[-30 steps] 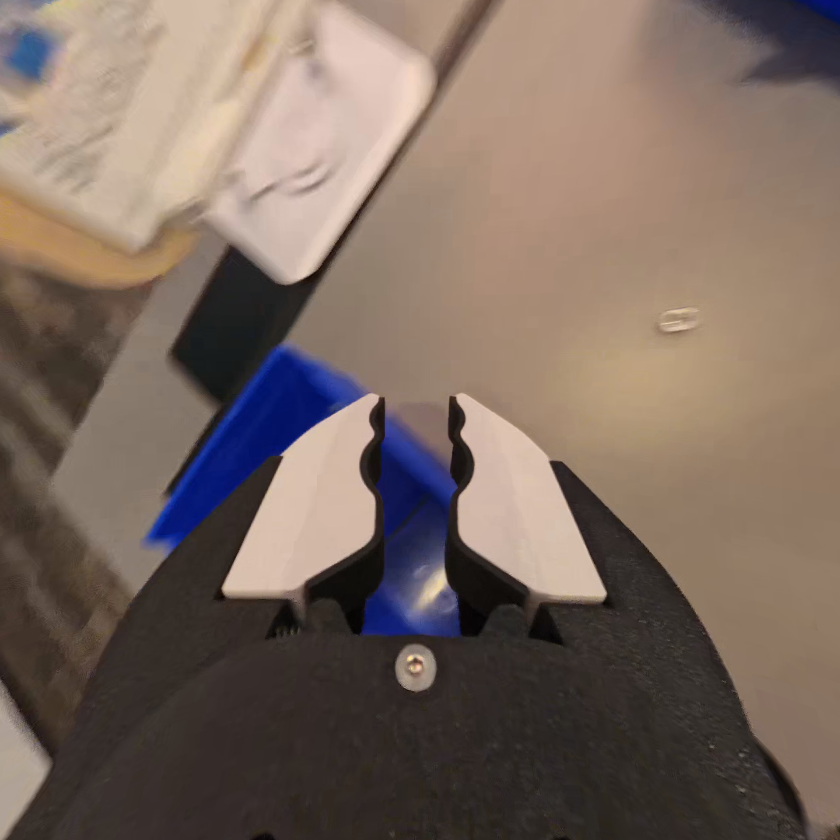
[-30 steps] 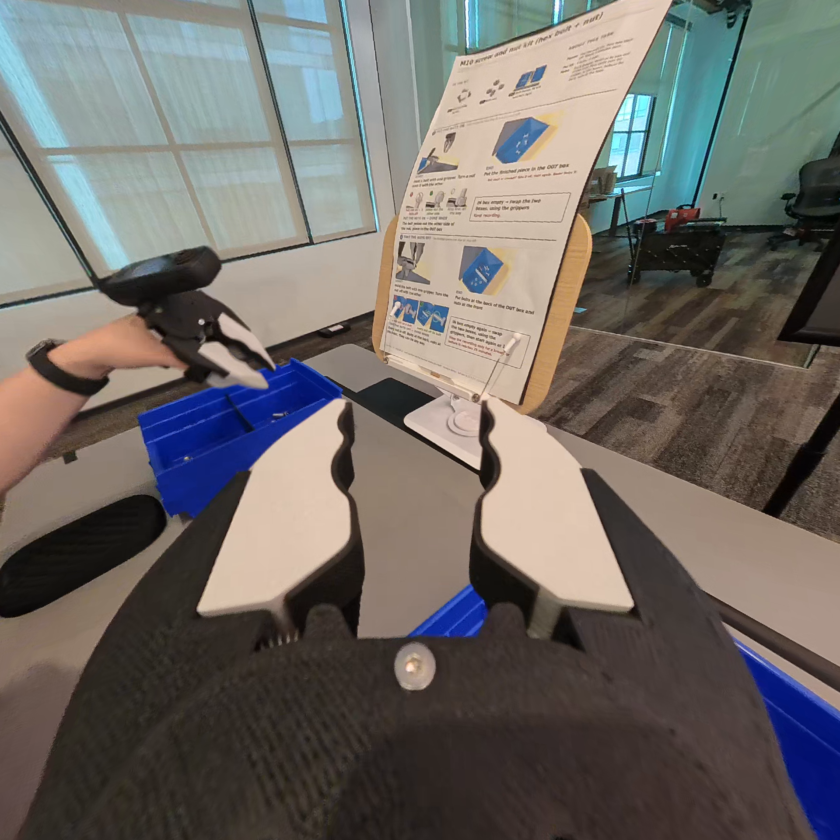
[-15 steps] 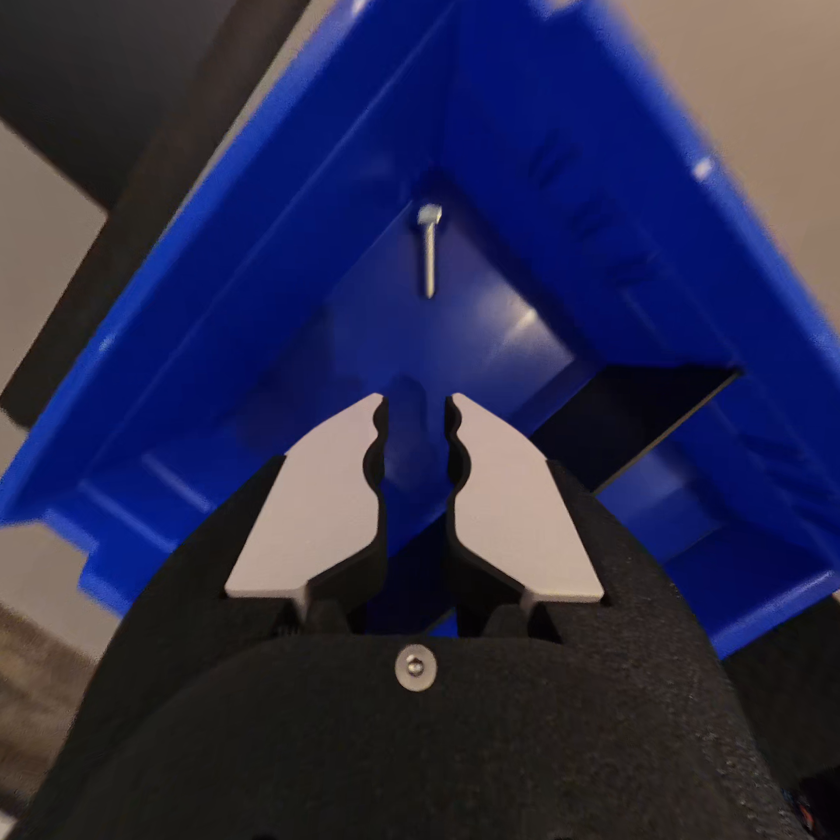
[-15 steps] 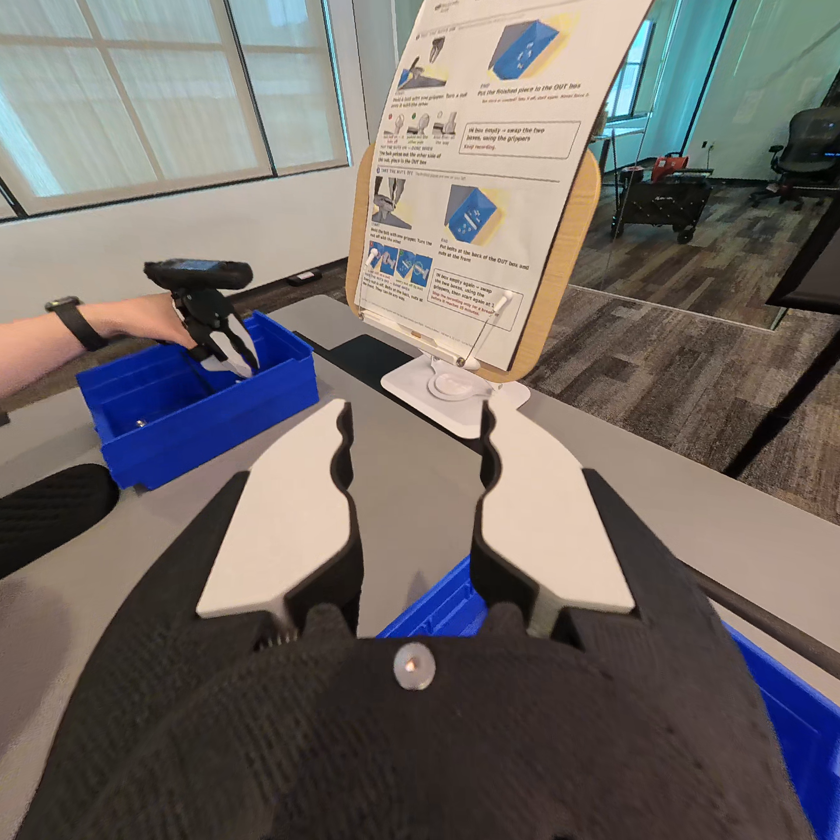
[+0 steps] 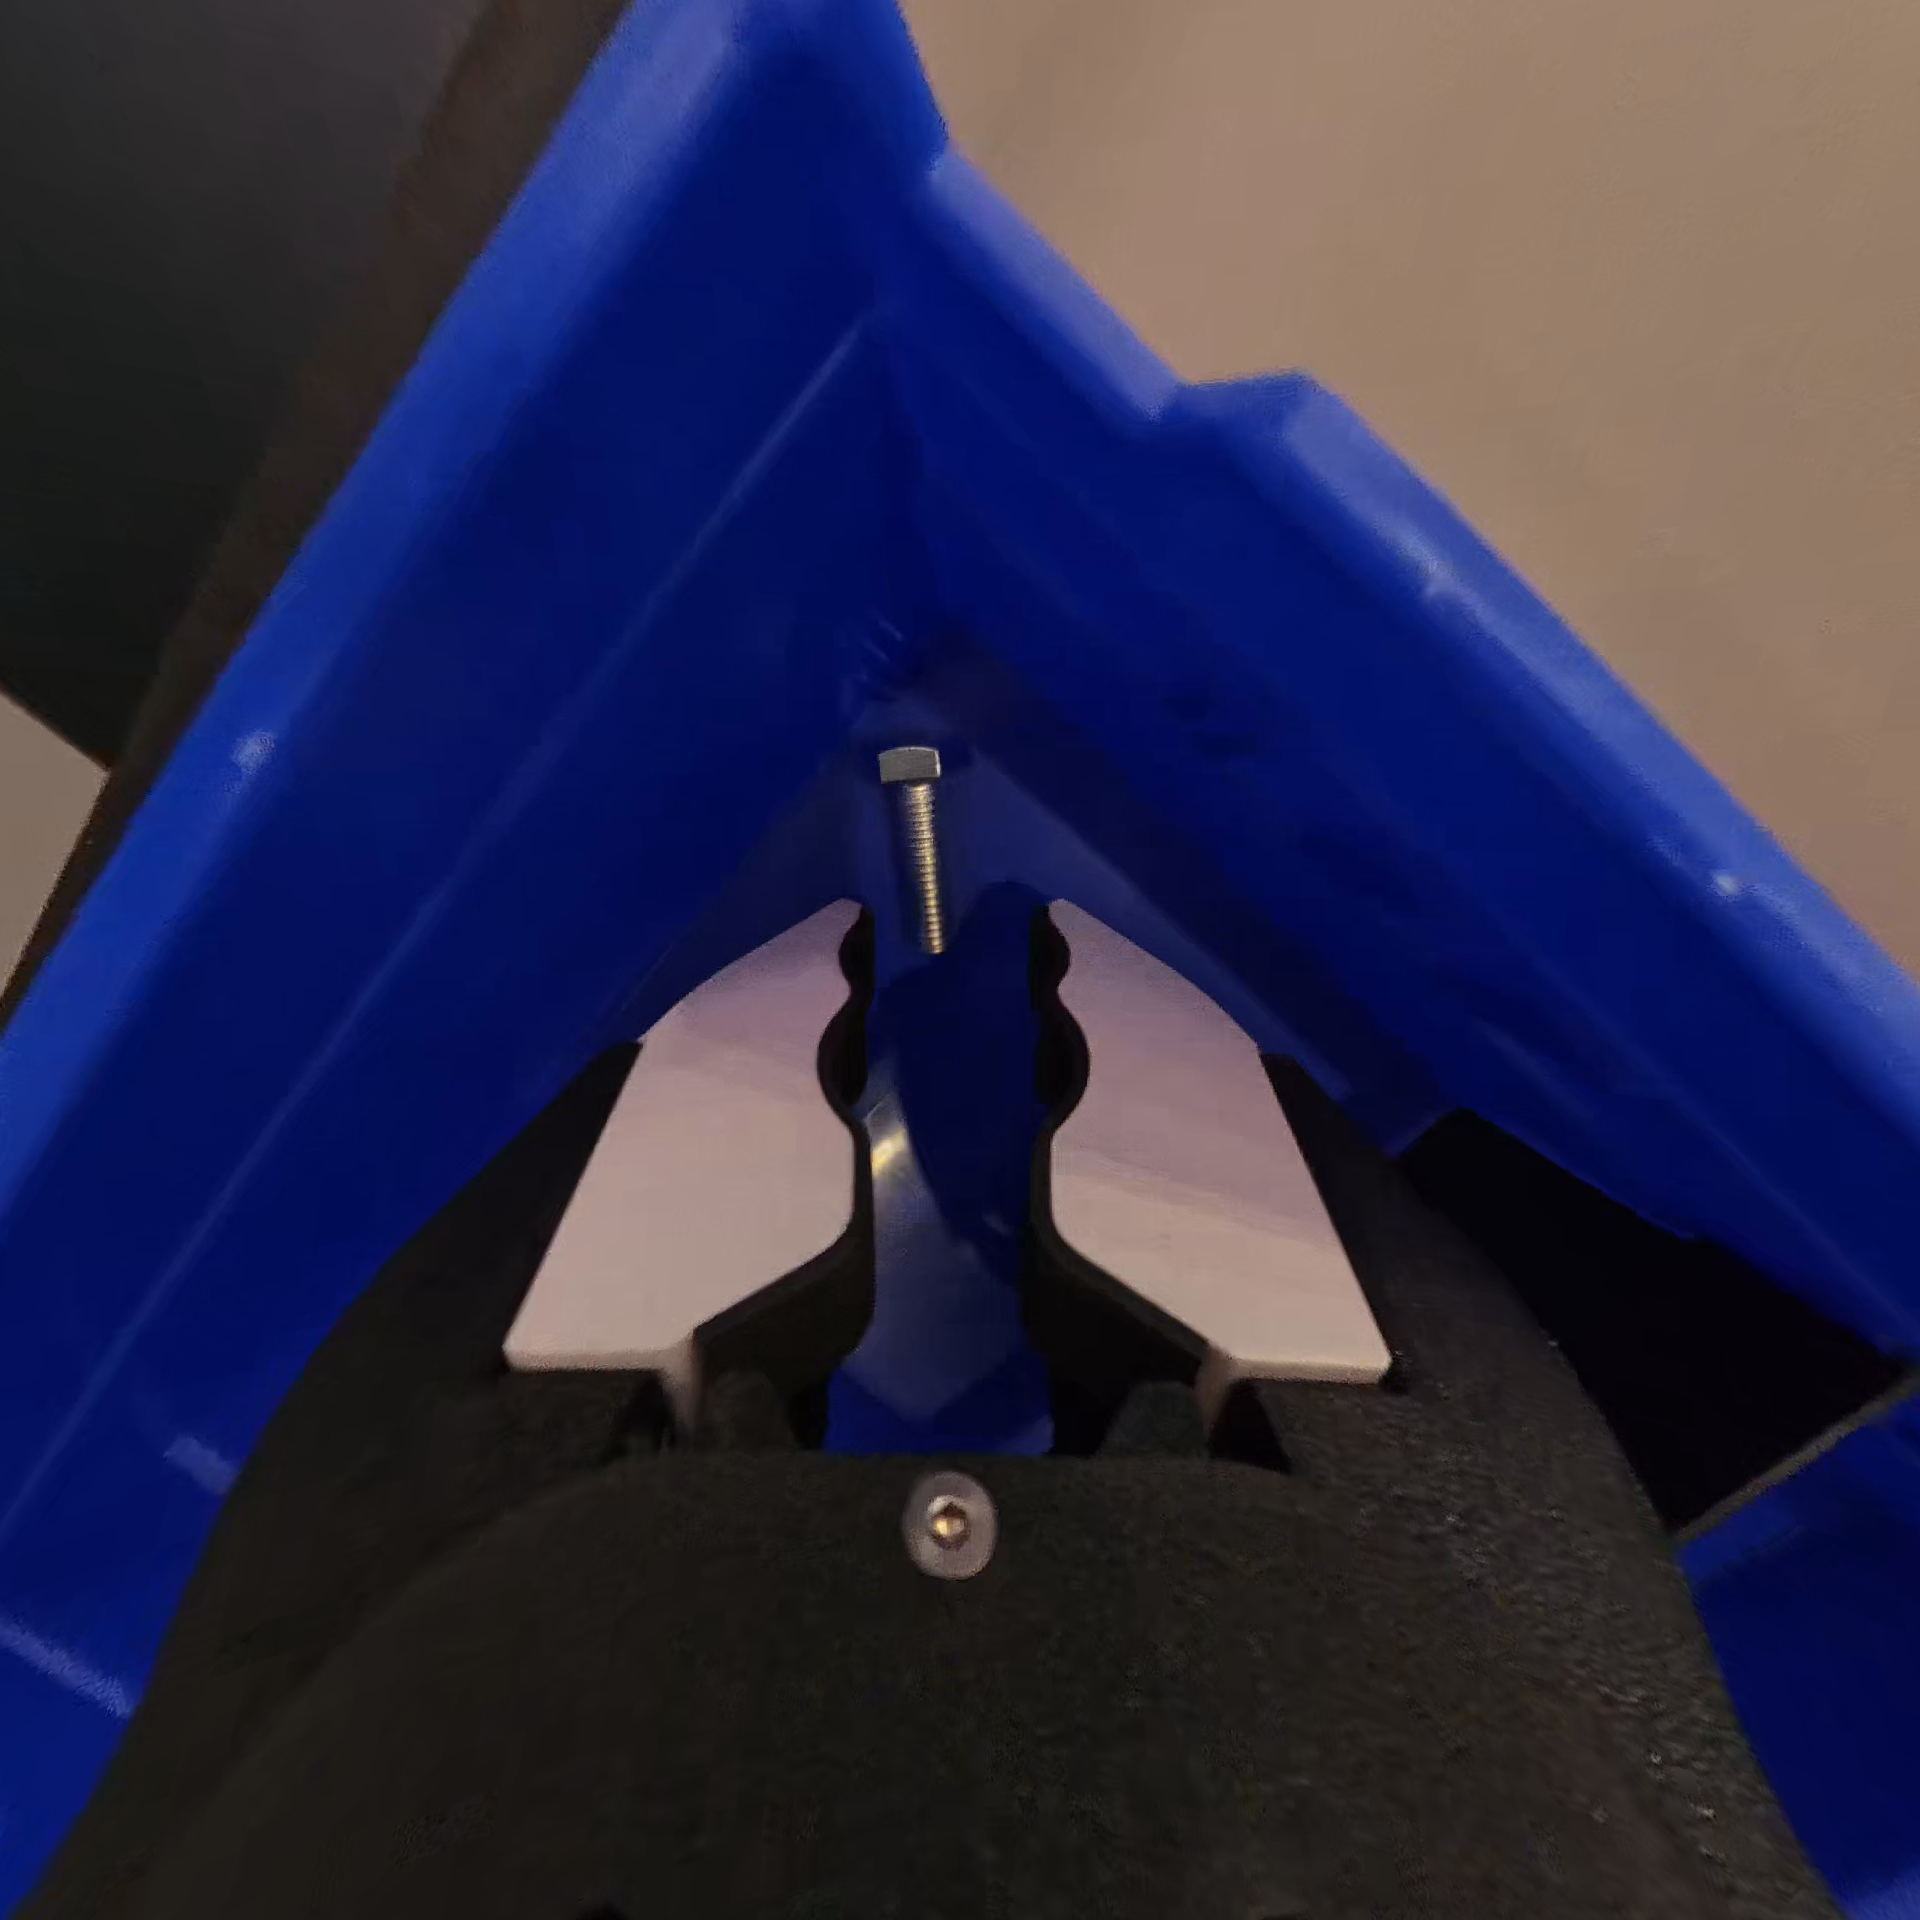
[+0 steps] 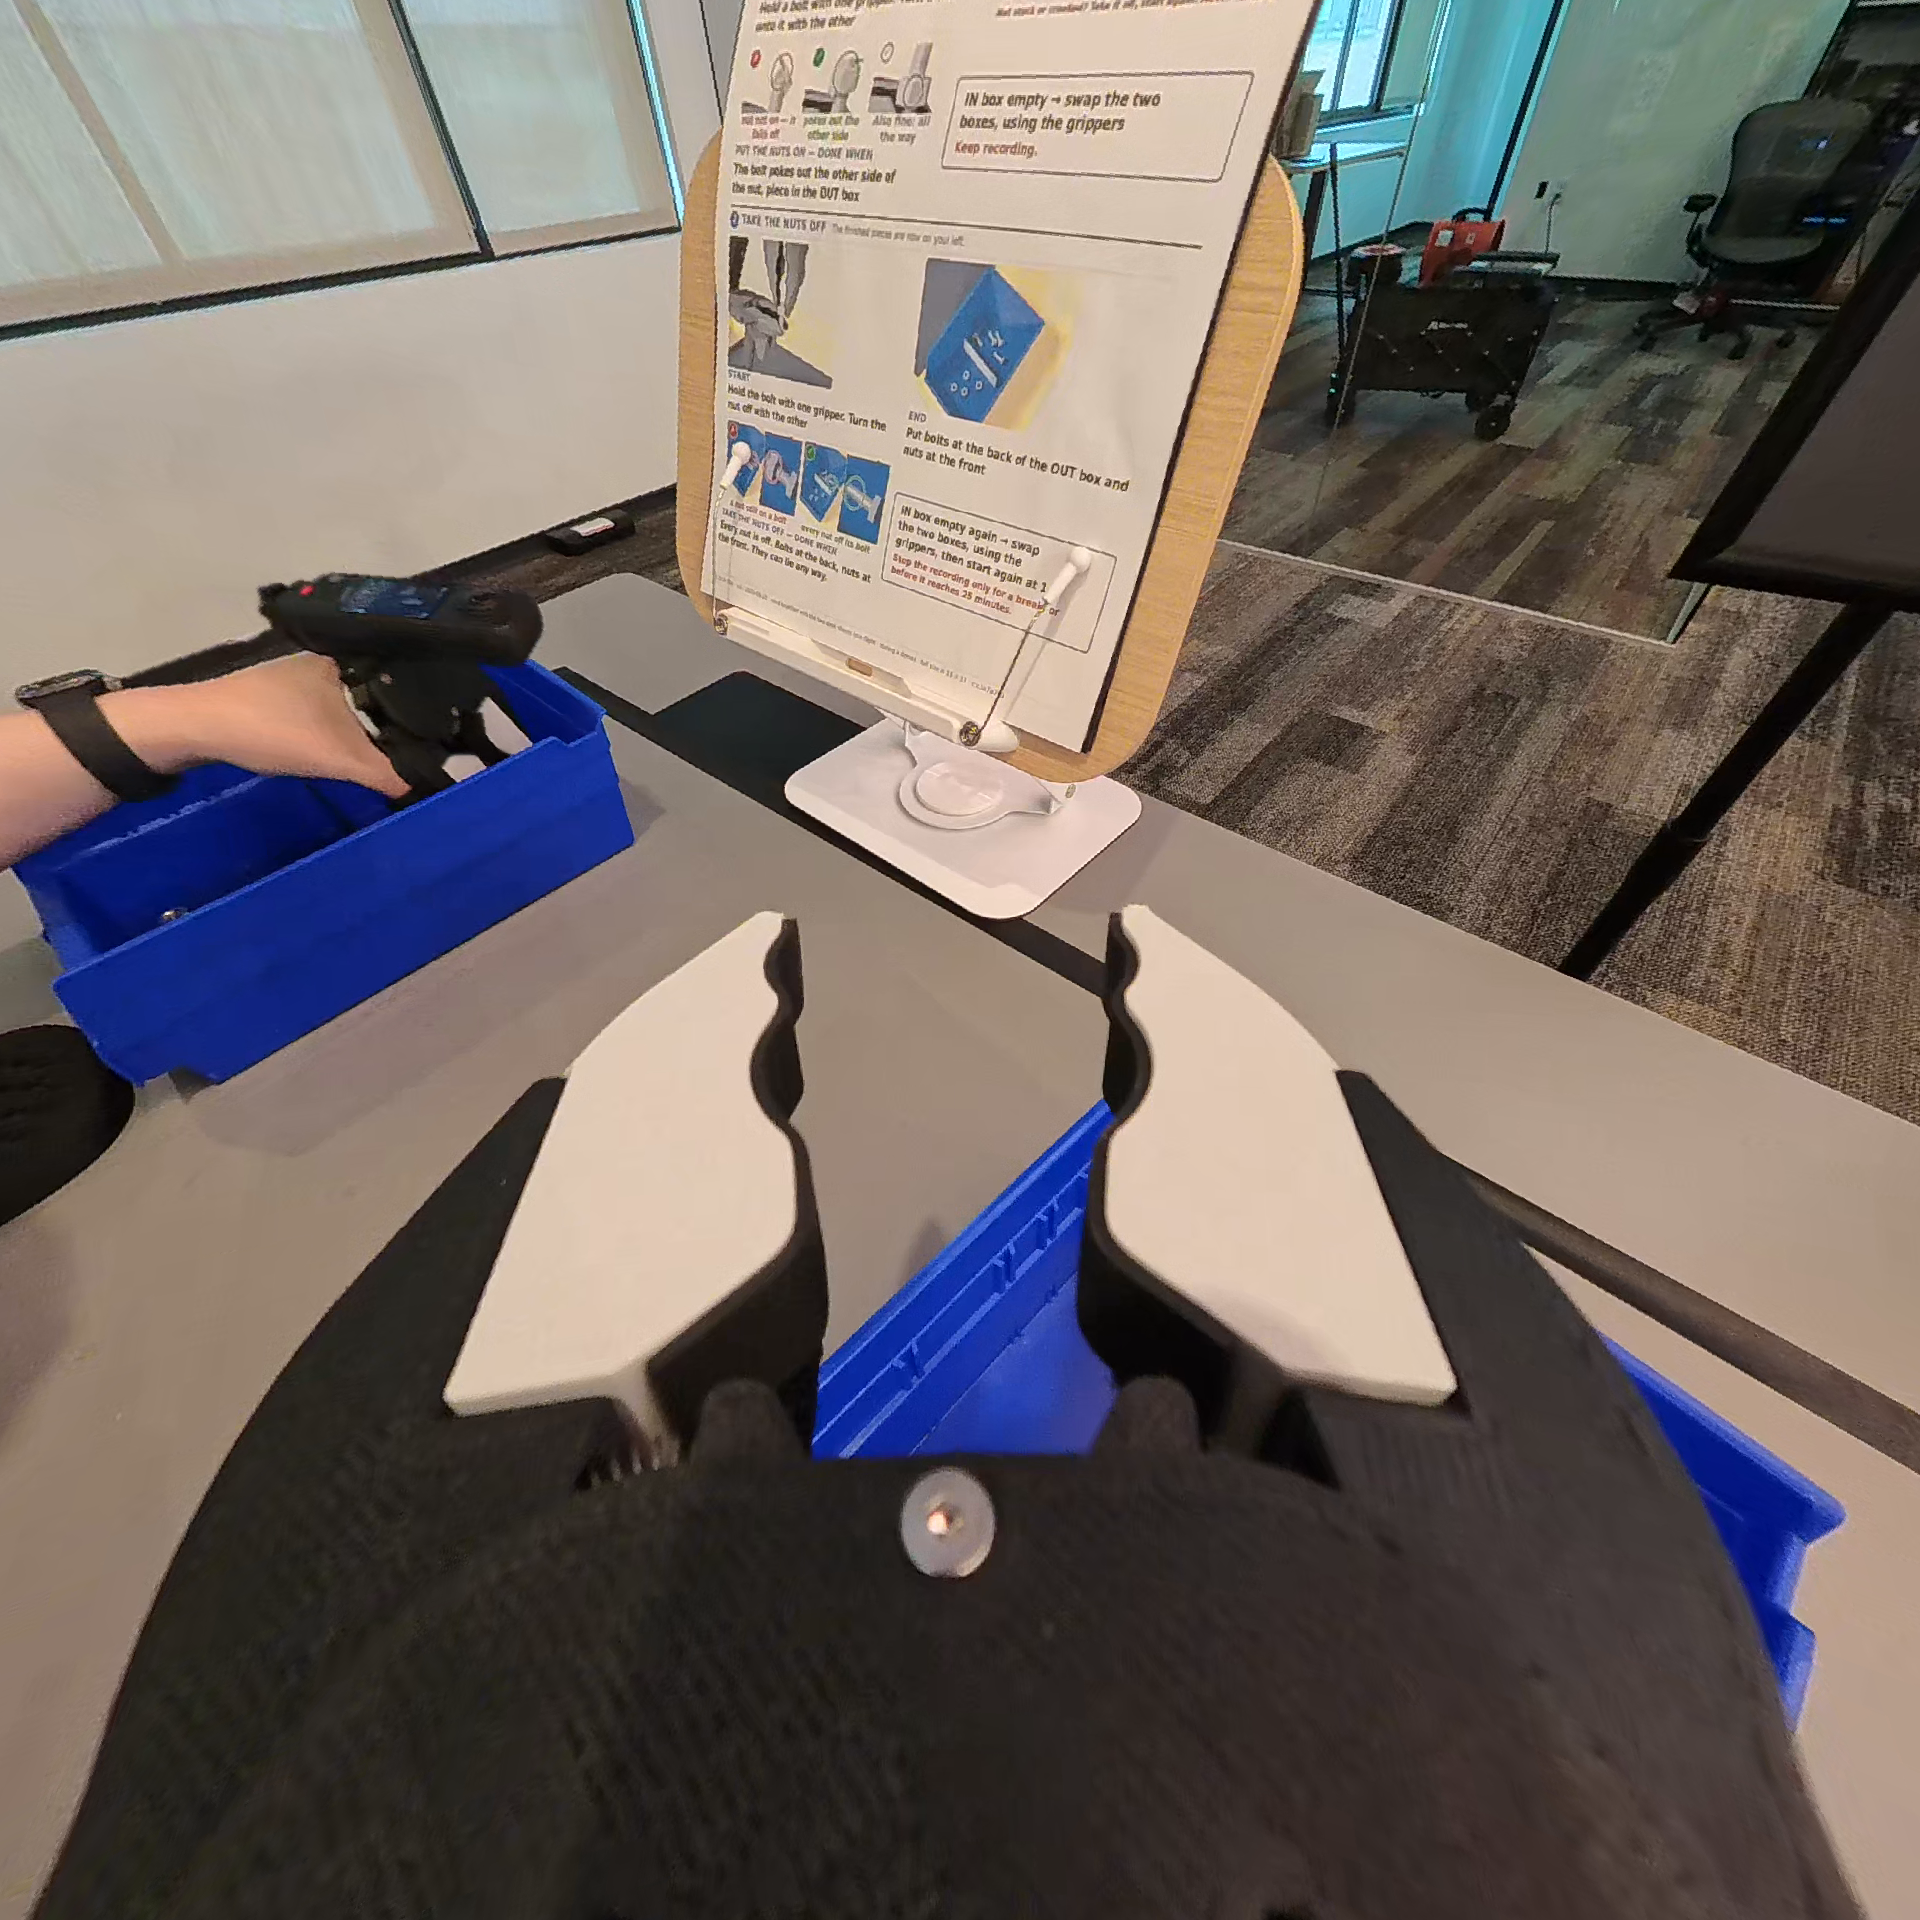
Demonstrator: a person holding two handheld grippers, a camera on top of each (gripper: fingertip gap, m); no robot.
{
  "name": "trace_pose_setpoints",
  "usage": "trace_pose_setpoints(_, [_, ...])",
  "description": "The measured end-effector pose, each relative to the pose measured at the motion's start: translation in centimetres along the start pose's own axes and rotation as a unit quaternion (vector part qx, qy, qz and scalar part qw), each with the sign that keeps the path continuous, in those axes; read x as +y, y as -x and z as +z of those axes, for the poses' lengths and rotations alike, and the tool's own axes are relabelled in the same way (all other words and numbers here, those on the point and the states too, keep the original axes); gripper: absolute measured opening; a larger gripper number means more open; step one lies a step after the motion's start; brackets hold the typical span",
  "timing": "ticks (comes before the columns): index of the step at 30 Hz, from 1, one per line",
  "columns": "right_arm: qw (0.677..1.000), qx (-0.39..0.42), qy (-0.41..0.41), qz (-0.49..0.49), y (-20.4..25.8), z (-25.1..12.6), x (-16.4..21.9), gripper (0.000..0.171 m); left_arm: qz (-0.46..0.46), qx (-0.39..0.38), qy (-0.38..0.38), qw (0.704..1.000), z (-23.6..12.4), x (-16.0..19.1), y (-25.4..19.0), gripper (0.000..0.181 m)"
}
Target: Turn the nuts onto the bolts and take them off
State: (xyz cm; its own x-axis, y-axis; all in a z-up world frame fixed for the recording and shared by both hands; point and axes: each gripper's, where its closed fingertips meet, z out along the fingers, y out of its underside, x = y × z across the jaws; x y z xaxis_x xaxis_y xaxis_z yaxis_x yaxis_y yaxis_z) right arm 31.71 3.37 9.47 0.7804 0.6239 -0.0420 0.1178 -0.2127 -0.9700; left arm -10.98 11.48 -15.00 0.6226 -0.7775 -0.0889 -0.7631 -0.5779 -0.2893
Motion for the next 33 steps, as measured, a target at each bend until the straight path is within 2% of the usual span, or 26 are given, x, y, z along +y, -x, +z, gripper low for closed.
trace_pose_setpoints(1, [1.0,0.0,0.001,-0.002,0.1,0.0,0.0,0.056,0.002,0.002,0.008,1.0,0.3,0.1,-0.1,0.028])
trace_pose_setpoints(4, [1.0,-0.005,-0.001,-0.005,0.4,0.0,-0.2,0.056,0.01,-0.01,0.017,1.0,0.5,0.0,0.1,0.011])
trace_pose_setpoints(9, [1.0,-0.016,0.002,-0.01,1.0,0.3,-0.2,0.056,0.017,-0.041,0.006,0.999,-0.4,0.2,0.7,0.009])
trace_pose_setpoints(11, [1.0,-0.024,-0.002,-0.01,1.5,0.4,-0.4,0.056,0.01,-0.054,-0.02,0.998,-2.3,-0.1,0.9,0.009])
trace_pose_setpoints(14, [0.998,-0.059,-0.013,-0.013,3.5,1.4,-1.0,0.055,0.025,-0.08,-0.078,0.993,-7.1,-1.5,0.2,0.01])
trace_pose_setpoints(18, [0.987,-0.15,-0.004,-0.049,8.7,4.3,-0.5,0.054,0.09,-0.104,-0.121,0.983,-13.6,-3.6,-4.0,0.01])
trace_pose_setpoints(22, [0.951,-0.293,-0.039,-0.092,17.0,7.3,0.3,0.051,0.14,-0.024,-0.153,0.978,-17.0,-6.2,-11.8,0.009])
trace_pose_setpoints(24, [0.93,-0.344,-0.052,-0.121,20.6,8.4,1.4,0.05,0.171,-0.01,-0.151,0.973,-17.7,-7.1,-15.0,0.01])
trace_pose_setpoints(28, [0.922,-0.334,-0.039,-0.19,23.7,10.3,3.7,0.046,0.208,0.019,-0.143,0.967,-18.3,-8.4,-20.0,0.009])
trace_pose_setpoints(33, [0.917,-0.303,0.014,-0.257,24.7,10.5,5.1,0.035,0.233,0.014,-0.125,0.964,-18.1,-8.9,-22.7,0.009])
